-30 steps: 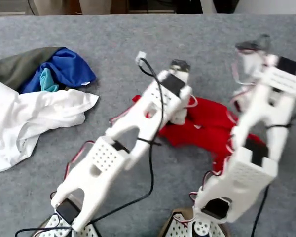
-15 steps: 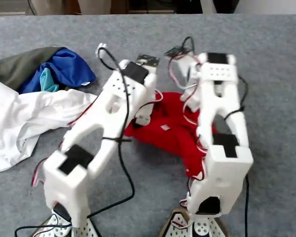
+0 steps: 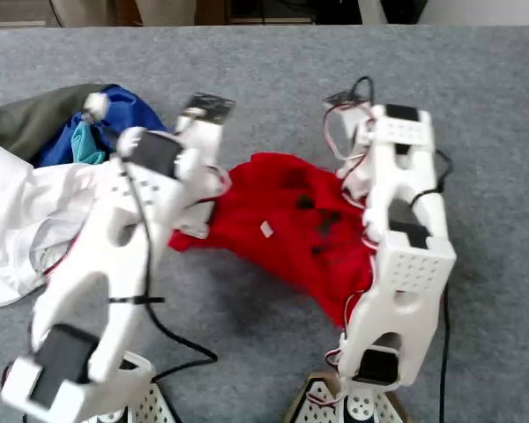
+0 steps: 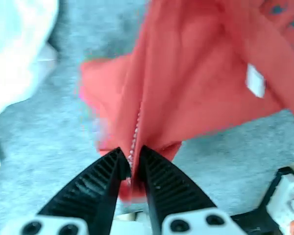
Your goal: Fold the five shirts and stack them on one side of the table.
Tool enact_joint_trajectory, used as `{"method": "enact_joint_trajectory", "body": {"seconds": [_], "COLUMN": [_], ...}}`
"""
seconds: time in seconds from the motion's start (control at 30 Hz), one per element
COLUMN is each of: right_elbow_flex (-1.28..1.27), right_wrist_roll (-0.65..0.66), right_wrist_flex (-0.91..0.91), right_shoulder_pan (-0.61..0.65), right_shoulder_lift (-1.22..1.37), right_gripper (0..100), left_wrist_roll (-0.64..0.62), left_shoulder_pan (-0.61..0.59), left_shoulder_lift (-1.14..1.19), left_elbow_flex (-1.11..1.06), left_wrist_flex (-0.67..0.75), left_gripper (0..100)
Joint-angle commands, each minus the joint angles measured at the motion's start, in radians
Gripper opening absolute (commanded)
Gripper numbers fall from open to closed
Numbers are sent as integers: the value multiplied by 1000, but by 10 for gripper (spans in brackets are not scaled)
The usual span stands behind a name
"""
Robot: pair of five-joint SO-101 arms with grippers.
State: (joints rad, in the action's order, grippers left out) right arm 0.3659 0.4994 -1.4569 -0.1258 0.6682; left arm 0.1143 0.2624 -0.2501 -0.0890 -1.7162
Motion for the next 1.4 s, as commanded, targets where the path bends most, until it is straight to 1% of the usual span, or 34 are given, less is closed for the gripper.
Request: {"method": "enact_joint_trajectory", "body": {"seconds": [0.0,0.1,0.27,0.4,0.47,0.57,0.67,0.8,0.9,1.03,1.13,1.23,1.3,1.37], "right_elbow_flex": [153,223,274,272,271,277,269,252,205,127,62,-22,-67,-84], "right_wrist_roll": [68,133,244,324,351,342,242,118,40,-3,-31,-51,-54,-54], "right_wrist_flex": [-80,-138,-210,-233,-278,-330,-330,-330,-330,-321,-273,-175,-106,-69], "right_shoulder_pan": [-105,-176,-303,-409,-421,-366,-283,-139,13,200,292,335,328,283], "right_shoulder_lift": [8,31,41,41,38,30,-16,-127,-239,-346,-348,-297,-248,-197], "right_gripper": [2,2,2,2,2,2,11,136,214,268,275,274,264,202], "left_wrist_roll": [94,173,282,359,373,373,374,371,370,370,361,304,273,258], "left_shoulder_pan": [-144,-230,-324,-377,-381,-376,-367,-362,-365,-371,-371,-371,-371,-371], "left_shoulder_lift": [-116,-166,-209,-217,-219,-219,-219,-219,-219,-219,-219,-219,-219,-220], "left_elbow_flex": [-54,-107,-192,-259,-290,-325,-344,-382,-430,-477,-494,-494,-494,-494], "left_wrist_flex": [2,2,2,2,2,2,2,0,3,6,8,11,32,49], "left_gripper": [19,19,19,19,19,19,19,19,19,19,19,19,19,19]}}
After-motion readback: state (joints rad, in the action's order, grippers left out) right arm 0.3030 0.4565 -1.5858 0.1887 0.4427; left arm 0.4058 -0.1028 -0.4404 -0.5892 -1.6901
